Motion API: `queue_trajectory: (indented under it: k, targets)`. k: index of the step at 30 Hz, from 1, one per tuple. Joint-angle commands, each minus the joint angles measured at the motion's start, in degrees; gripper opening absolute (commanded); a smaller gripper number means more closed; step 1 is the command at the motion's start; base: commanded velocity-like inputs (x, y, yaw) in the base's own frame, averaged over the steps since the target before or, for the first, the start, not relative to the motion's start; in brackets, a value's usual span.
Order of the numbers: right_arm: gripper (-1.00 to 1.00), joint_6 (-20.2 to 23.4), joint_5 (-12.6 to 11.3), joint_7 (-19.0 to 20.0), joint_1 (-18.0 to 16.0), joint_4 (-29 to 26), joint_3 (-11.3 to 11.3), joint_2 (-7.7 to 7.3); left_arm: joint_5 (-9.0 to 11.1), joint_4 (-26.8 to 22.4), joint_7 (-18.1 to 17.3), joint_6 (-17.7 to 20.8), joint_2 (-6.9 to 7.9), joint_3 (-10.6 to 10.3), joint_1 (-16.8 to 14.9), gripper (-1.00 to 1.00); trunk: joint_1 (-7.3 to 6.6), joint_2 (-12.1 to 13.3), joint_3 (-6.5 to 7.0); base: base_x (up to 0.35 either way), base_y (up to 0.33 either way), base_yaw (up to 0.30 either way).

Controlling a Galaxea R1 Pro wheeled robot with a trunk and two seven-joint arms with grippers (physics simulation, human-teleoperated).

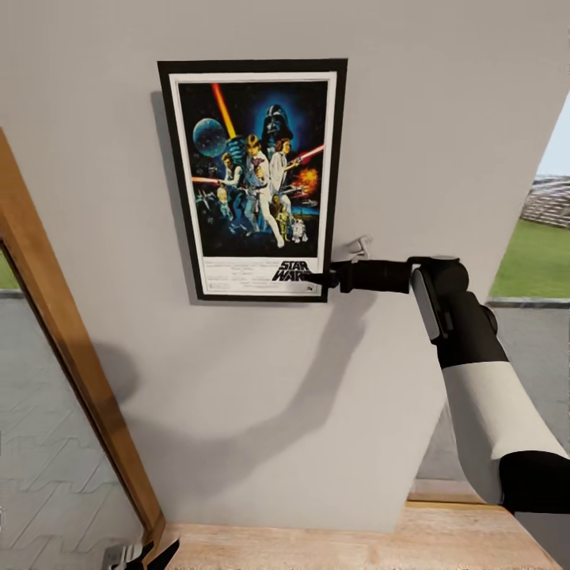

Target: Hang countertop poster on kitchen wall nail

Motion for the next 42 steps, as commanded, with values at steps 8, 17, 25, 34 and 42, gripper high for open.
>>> queue_trajectory:
  k: [8,17,25,34,42]
  targets:
    - [1.00,1.6,-1.3,3.8,0.6,-0.2,0.1,-0.18,0.1,0.0,-0.1,-0.3,0.01,-0.2,-0.1,1.00,0.01,-0.2,-0.14,-0.114,0.000,0.000]
    - [1.00,-4.0,-1.8,7.6,29.8,-12.4,-8.7,-0.39,0.0,0.0,-0.1,-0.2,0.01,-0.2,-0.1,1.00,0.01,-0.2,-0.01,-0.067,0.000,0.000]
    - [1.00,-16.7,-1.7,8.8,48.4,-11.3,-10.8,-0.34,0.0,0.0,-0.1,-0.2,0.01,-0.2,-0.1,1.00,0.01,-0.2,0.67,-0.022,0.000,0.000]
    - [1.00,-32.8,-1.4,6.9,54.3,13.3,-11.1,-0.44,-0.1,0.1,0.0,-0.1,-0.27,-0.3,0.0,1.00,0.01,-0.2,1.52,-0.001,0.000,0.000]
    - [1.00,-42.5,-1.5,-9.5,54.7,34.2,-11.2,-3.10,-0.2,0.1,10.9,-0.2,-1.42,-0.3,1.4,1.00,0.01,-0.2,2.28,0.000,0.000,0.000]
